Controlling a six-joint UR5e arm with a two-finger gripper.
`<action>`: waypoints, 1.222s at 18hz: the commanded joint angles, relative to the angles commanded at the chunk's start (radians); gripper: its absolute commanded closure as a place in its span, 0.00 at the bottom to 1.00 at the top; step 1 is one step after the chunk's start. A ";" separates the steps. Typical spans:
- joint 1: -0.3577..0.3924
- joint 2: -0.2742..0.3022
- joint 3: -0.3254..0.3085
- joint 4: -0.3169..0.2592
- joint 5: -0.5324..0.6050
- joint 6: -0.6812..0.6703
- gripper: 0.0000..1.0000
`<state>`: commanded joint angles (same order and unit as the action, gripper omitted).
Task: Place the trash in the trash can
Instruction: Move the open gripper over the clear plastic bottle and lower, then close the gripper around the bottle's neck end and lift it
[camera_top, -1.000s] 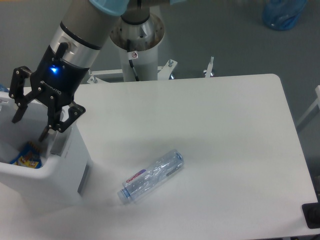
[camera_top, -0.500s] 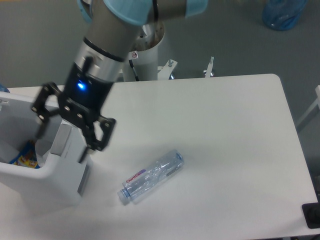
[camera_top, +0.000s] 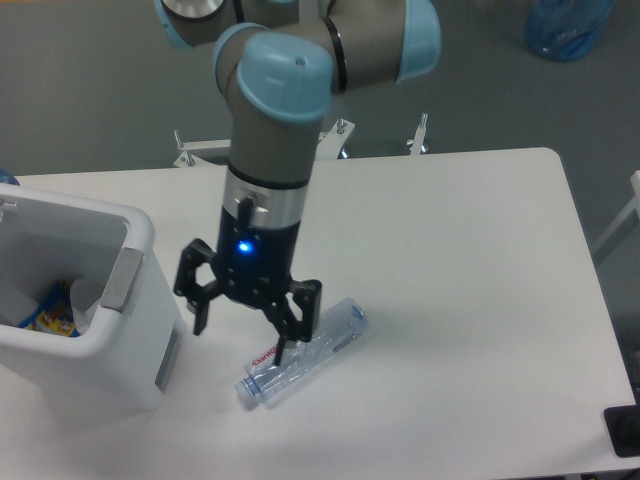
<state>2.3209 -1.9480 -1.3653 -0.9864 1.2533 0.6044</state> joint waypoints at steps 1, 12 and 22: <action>0.000 -0.015 0.002 0.000 0.002 -0.002 0.00; 0.003 -0.115 -0.104 0.009 0.095 0.179 0.00; -0.064 -0.154 -0.149 0.014 0.201 0.264 0.00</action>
<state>2.2567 -2.1016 -1.5140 -0.9725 1.4539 0.8682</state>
